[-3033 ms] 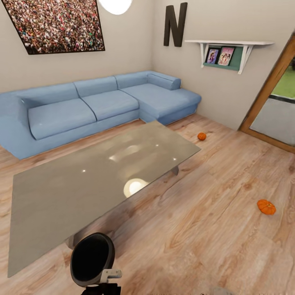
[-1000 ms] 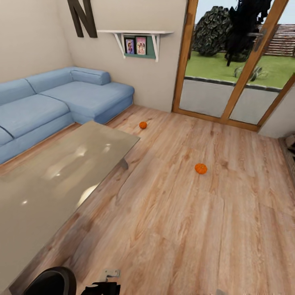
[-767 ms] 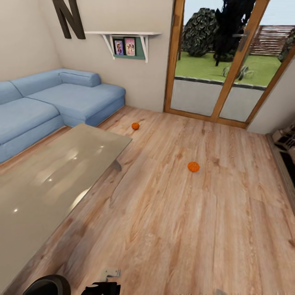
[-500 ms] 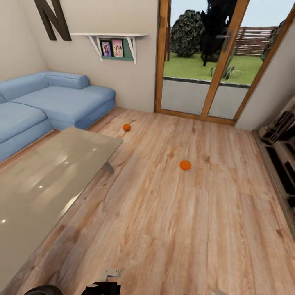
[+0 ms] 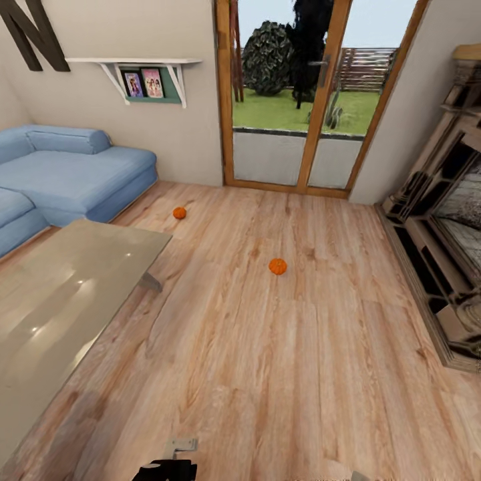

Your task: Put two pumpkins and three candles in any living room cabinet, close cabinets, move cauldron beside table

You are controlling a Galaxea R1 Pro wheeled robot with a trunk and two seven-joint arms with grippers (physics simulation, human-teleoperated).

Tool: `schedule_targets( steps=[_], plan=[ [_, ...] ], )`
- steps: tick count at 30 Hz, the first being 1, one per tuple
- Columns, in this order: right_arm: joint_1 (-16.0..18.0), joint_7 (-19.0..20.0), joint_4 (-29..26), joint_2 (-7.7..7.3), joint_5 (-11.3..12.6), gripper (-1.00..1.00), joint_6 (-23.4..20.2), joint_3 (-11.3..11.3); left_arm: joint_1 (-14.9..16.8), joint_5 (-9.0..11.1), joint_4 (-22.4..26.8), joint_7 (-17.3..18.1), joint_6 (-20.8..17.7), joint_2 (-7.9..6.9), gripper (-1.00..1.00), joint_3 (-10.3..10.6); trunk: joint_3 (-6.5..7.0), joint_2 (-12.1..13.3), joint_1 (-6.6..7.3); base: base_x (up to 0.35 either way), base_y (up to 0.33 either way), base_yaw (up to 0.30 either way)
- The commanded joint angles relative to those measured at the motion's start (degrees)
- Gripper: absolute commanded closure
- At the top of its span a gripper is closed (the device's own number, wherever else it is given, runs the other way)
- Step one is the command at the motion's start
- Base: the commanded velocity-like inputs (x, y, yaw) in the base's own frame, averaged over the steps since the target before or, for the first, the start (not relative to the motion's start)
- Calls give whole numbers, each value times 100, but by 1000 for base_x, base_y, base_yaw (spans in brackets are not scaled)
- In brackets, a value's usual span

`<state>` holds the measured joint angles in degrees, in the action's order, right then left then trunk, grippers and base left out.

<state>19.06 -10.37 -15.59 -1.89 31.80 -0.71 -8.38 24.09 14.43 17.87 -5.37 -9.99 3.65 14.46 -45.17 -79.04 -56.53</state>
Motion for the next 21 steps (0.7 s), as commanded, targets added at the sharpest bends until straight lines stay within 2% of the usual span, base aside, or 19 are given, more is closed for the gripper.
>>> schedule_targets(
  steps=[1,21],
  plan=[
    [2,-35,-9,-4,46,-100,-8,-49,0,59,15,-43,-29,-4,-100,50,0,-2,0,0,0,-276],
    [2,-35,-8,-4,77,-100,-8,-43,0,58,15,-43,-29,-4,-100,53,78,-2,0,0,0,-276]
  ],
)
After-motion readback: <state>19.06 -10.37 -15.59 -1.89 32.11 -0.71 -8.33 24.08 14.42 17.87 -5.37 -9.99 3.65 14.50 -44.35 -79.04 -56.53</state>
